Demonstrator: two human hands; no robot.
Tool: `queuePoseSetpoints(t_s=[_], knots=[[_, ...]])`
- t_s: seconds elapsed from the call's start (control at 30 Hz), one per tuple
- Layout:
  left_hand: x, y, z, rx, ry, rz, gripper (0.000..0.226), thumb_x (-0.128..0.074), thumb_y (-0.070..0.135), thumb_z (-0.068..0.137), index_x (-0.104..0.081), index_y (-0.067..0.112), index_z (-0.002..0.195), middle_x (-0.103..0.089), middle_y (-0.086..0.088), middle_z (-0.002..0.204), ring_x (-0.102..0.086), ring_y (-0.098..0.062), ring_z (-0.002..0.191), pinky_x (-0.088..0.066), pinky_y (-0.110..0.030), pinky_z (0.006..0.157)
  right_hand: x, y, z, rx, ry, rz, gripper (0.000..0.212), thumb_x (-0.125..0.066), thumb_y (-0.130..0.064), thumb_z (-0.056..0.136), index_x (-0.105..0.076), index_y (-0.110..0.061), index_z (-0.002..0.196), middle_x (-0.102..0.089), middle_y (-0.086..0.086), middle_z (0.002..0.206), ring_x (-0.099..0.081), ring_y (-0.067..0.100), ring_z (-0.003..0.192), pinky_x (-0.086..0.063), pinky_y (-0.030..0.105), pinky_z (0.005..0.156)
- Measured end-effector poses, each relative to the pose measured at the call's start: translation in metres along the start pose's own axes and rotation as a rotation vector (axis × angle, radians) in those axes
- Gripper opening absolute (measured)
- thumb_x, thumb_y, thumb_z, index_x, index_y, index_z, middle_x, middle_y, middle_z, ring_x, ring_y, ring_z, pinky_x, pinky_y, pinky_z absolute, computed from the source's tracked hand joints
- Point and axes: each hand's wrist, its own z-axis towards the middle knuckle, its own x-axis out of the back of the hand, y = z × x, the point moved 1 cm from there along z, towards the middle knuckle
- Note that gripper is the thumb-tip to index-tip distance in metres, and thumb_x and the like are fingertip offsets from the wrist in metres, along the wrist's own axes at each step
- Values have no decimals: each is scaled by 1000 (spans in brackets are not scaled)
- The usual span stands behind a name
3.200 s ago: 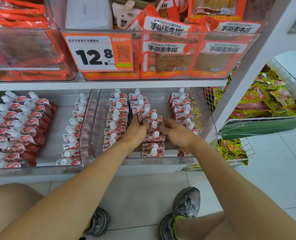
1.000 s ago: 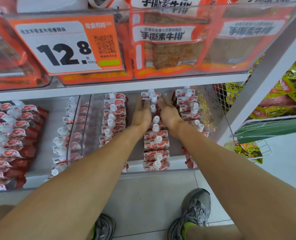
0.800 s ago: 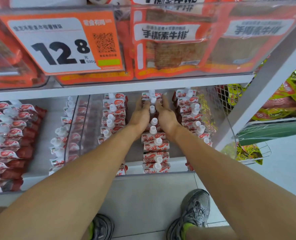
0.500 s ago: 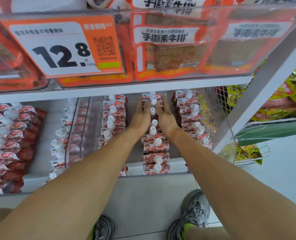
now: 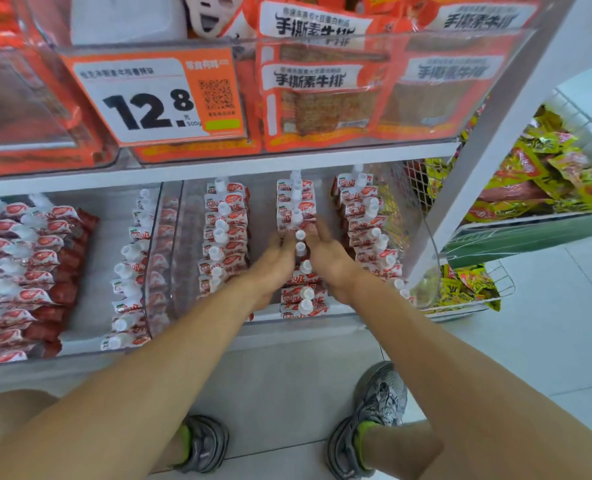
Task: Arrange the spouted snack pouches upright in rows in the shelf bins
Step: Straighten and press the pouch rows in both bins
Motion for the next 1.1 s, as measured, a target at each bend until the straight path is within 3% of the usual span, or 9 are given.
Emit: queuePoseSetpoints(t_s=[0.17,0.43,0.57,0.67,0.77,0.9,0.97,1.03,1.1], knots=[[10,4,-17,-39,-66,110,56,-28,60,97,-32,32,146,-43,3,148,-42,-18,133,-30,-37,111,17,-11,-19,-49,-102,24,48,-28,-50,103,-32,-32,148,-49,-6,141,-46,13,128,-36,37,110],[9,-2,-34,-69,-149,171,60,-39,61,92,-23,41,146,-43,2,147,-41,-24,135,-43,-44,102,19,-11,-46,-68,-217,-116,56,-29,-51,102,-16,-33,154,-34,-2,155,-37,23,138,-45,44,97],[18,1,-40,-17,-210,111,48,-51,52,92,-40,41,137,-50,14,127,-45,-13,122,-52,-50,92,36,-4,-42,-139,-299,-85,81,-57,-61,86,-18,-38,152,-36,-6,155,-41,26,137,-47,48,100],[20,-2,-42,-19,-291,92,38,-67,31,88,-55,34,124,-63,11,121,-57,-10,114,-51,-38,94,48,3,-42,-60,-444,-122,70,-77,-48,76,-44,-37,137,-60,-12,134,-58,7,121,-48,36,104],[17,-3,-45,-62,-309,101,37,-68,12,87,-56,29,118,-67,9,111,-62,-1,99,-51,-14,74,44,2,-48,-3,-498,-45,50,-70,-13,87,-50,-36,127,-65,-12,125,-60,1,117,-48,28,103],[17,-5,-45,-41,-285,106,47,-68,9,88,-50,25,128,-67,4,114,-62,-10,106,-51,-23,85,40,6,-47,22,-482,-72,61,-69,-8,89,-42,-23,141,-62,-4,133,-56,9,125,-44,34,109],[18,-3,-45,-28,-324,79,42,-69,9,86,-54,31,119,-68,9,106,-63,-5,98,-52,-20,78,42,3,-48,-8,-497,-86,58,-69,-10,89,-44,-26,139,-62,-5,132,-58,7,121,-48,30,103],[23,0,-42,10,-285,51,36,-72,17,85,-50,37,106,-64,14,102,-60,-6,99,-51,-30,87,45,-3,-46,5,-476,-113,58,-72,-17,88,-42,-31,136,-61,-13,131,-60,-1,109,-52,21,88],[28,-1,-36,3,-201,47,26,-68,24,88,-48,36,100,-62,13,105,-57,-8,102,-45,-37,99,47,-4,-41,14,-401,-110,65,-76,-26,84,-37,-32,136,-55,-23,129,-54,-2,111,-50,27,93]])
